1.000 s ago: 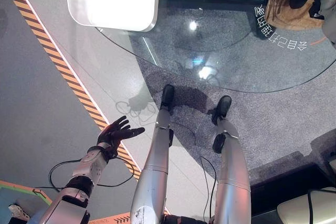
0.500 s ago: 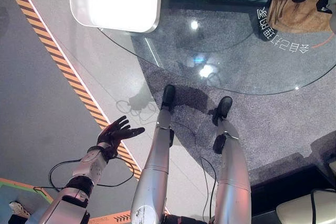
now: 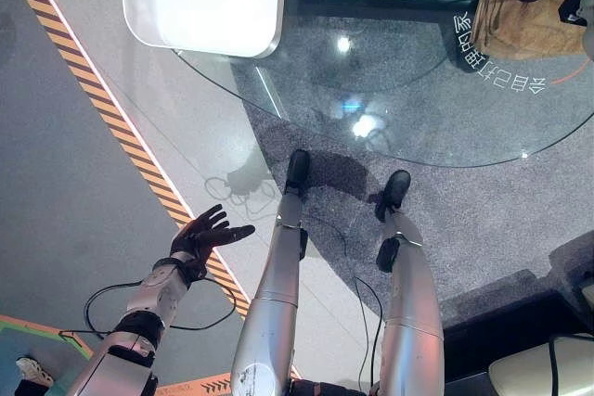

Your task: Wipe the table with a cloth and put it in the basket.

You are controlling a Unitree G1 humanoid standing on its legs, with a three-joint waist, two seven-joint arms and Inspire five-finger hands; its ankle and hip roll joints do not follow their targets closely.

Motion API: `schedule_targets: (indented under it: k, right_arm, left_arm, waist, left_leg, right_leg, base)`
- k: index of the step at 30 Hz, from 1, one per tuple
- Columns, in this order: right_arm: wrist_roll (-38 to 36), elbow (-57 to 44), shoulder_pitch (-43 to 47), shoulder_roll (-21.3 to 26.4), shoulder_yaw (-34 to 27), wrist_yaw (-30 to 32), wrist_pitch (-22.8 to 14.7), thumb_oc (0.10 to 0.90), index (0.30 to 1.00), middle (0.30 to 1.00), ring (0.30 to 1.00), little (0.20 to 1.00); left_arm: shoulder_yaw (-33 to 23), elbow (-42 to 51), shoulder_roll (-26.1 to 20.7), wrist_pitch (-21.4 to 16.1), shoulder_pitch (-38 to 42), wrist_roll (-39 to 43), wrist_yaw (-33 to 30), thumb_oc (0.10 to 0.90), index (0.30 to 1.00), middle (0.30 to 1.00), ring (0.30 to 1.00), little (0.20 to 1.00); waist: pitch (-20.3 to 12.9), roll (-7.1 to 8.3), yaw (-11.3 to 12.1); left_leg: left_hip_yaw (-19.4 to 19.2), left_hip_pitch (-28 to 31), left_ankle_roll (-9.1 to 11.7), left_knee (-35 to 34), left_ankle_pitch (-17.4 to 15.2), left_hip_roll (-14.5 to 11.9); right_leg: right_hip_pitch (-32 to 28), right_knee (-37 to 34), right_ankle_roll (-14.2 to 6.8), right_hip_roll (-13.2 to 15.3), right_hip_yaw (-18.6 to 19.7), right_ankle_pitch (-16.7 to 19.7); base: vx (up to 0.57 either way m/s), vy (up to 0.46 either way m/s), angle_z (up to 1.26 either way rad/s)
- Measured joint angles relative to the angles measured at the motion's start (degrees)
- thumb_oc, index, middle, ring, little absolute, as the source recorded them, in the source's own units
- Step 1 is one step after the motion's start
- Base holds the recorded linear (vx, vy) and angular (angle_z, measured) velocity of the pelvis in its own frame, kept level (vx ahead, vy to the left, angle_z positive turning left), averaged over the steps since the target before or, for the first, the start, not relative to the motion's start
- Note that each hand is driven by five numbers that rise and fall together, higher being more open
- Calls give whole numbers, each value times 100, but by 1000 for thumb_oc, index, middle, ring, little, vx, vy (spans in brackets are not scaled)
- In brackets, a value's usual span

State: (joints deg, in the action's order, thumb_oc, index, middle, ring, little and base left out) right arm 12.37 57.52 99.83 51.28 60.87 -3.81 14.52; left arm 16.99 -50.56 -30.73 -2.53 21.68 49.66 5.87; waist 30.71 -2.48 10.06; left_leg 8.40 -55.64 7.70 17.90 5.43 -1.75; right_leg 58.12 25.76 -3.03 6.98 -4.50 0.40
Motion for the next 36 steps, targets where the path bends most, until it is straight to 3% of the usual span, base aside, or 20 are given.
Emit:
schedule_targets:
  k: [21,36]
  right_arm:
    - [-5,-5,-19,-2,3,33,-22,100,300,300,300,200]
    - [125,-353,-255,-58,7,432,-138,100,300,300,300,200]
  left_arm:
    - [1,5,-37,1,0,0,5,800,900,900,900,900]
    - [3,10,-40,-10,-1,-1,2,800,900,900,900,900]
  waist:
    - [0,0,-2]
    - [-6,-35,-30]
  left_leg:
    - [-4,20,0,-4,0,0]
    - [-3,89,18,-106,51,-9]
  right_leg:
    - [-16,0,0,0,3,1]
    - [-48,-17,3,-1,-2,3]
  base:
    - [0,0,0]
    - [0,0,0]
